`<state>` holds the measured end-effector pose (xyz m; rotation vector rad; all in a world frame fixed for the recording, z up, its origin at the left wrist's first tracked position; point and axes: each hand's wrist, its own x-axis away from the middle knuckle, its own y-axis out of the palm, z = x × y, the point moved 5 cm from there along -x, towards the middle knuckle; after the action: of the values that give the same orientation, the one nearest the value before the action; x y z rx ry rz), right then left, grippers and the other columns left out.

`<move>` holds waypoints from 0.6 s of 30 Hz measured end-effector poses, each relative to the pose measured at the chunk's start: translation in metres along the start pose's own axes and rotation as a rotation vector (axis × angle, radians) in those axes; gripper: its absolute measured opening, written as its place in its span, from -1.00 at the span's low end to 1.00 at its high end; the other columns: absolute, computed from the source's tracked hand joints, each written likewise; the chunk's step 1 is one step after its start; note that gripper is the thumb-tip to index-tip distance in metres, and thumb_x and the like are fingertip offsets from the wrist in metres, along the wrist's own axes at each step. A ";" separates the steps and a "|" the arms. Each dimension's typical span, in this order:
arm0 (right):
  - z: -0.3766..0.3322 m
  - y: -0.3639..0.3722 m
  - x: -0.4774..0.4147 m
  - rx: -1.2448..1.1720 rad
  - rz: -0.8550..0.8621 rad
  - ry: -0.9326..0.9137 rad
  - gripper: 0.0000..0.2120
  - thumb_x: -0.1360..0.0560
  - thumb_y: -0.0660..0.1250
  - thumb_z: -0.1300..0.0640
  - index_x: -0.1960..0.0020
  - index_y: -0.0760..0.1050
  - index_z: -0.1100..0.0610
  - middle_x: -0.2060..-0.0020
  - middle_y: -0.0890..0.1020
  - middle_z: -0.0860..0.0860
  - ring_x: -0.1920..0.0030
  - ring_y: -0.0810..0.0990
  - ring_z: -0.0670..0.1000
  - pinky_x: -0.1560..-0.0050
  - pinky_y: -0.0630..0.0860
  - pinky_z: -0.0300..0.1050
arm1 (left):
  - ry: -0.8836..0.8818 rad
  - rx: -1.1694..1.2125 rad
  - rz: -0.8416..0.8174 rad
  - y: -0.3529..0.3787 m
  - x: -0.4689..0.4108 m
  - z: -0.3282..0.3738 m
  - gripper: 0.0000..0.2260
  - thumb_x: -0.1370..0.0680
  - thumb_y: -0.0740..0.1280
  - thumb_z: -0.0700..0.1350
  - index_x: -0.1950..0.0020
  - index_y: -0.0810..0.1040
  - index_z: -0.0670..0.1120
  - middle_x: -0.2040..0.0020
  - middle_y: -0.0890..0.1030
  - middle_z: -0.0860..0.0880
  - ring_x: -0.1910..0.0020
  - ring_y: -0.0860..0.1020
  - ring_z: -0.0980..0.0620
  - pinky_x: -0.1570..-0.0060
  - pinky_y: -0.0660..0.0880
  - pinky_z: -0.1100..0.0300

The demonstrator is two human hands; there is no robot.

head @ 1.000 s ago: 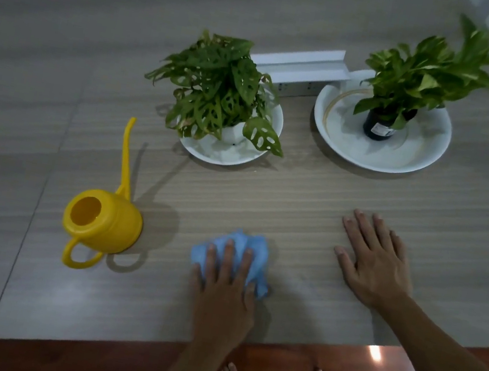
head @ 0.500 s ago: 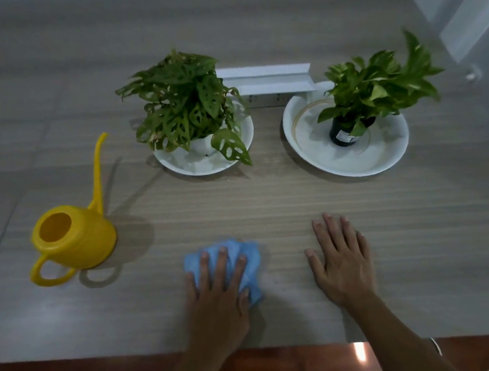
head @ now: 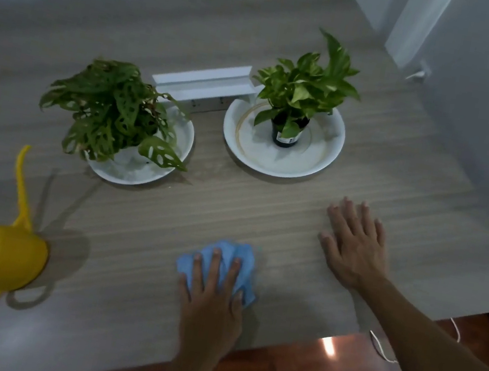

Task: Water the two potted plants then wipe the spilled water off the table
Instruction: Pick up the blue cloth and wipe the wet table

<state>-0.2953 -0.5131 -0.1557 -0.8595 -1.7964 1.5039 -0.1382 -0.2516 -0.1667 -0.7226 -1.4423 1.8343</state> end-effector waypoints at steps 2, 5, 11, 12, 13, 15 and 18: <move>0.016 0.006 -0.001 0.028 -0.017 0.011 -0.38 -0.56 -0.08 -0.31 -0.56 0.09 -0.11 -0.57 0.12 -0.04 -0.57 -0.01 0.10 -0.47 0.06 0.18 | 0.146 0.022 -0.023 0.012 -0.013 0.047 -0.50 -0.60 0.11 0.13 -0.55 0.20 0.17 -0.60 0.14 -0.03 -0.58 0.08 -0.21 -0.43 0.09 -0.33; 0.022 0.011 0.000 0.043 -0.021 0.001 -0.38 -0.56 -0.08 -0.31 -0.56 0.09 -0.11 -0.57 0.14 -0.04 -0.56 0.05 0.11 -0.46 0.11 0.17 | 0.176 -0.044 -0.040 0.024 -0.058 0.062 -0.51 -0.61 0.07 0.11 -0.56 0.19 0.16 -0.60 0.15 -0.01 -0.59 0.06 -0.16 -0.44 0.09 -0.30; 0.031 0.005 -0.004 -0.044 0.025 -0.020 -0.45 -0.59 -0.02 -0.22 -0.54 0.16 -0.08 -0.56 0.17 -0.05 -0.55 0.08 0.08 -0.43 0.16 0.15 | -0.089 -0.104 0.001 0.010 -0.058 0.022 -0.49 -0.61 0.03 0.09 -0.57 0.18 0.08 -0.59 0.20 -0.08 -0.56 0.15 -0.23 -0.42 0.14 -0.29; 0.040 0.002 -0.004 -0.060 0.049 -0.003 -0.46 -0.59 0.01 -0.19 -0.53 0.19 -0.06 -0.55 0.19 -0.04 -0.54 0.11 0.09 -0.40 0.19 0.15 | -0.079 -0.093 -0.015 0.010 -0.040 0.036 -0.49 -0.60 0.05 0.09 -0.57 0.18 0.09 -0.60 0.19 -0.08 -0.56 0.14 -0.23 -0.41 0.14 -0.30; 0.051 0.001 -0.005 -0.066 0.069 0.028 -0.47 -0.59 0.02 -0.17 -0.52 0.21 -0.05 -0.55 0.20 -0.02 -0.54 0.13 0.10 -0.39 0.20 0.15 | -0.048 -0.066 -0.035 0.012 -0.024 0.056 -0.48 -0.60 0.07 0.09 -0.57 0.17 0.11 -0.60 0.17 -0.07 -0.56 0.13 -0.24 -0.41 0.14 -0.30; 0.069 0.001 -0.006 -0.056 0.077 0.082 -0.48 -0.60 0.00 -0.17 -0.52 0.22 -0.06 -0.55 0.20 -0.02 -0.54 0.12 0.12 -0.40 0.18 0.17 | 0.068 -0.003 -0.072 0.022 -0.010 0.102 -0.48 -0.60 0.08 0.11 -0.58 0.13 0.16 -0.61 0.13 -0.04 -0.58 0.08 -0.22 -0.42 0.11 -0.30; 0.076 0.006 -0.008 -0.020 0.060 0.093 -0.49 -0.60 -0.03 -0.17 -0.51 0.23 -0.08 -0.55 0.20 -0.05 -0.55 0.11 0.10 -0.43 0.14 0.18 | 0.236 0.039 -0.065 0.036 -0.032 0.165 -0.49 -0.61 0.10 0.11 -0.56 0.14 0.20 -0.61 0.14 -0.02 -0.59 0.02 -0.18 -0.46 0.04 -0.29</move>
<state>-0.3511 -0.5620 -0.1732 -0.9849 -1.7352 1.4602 -0.2519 -0.3803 -0.1636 -0.8329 -1.2591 1.6621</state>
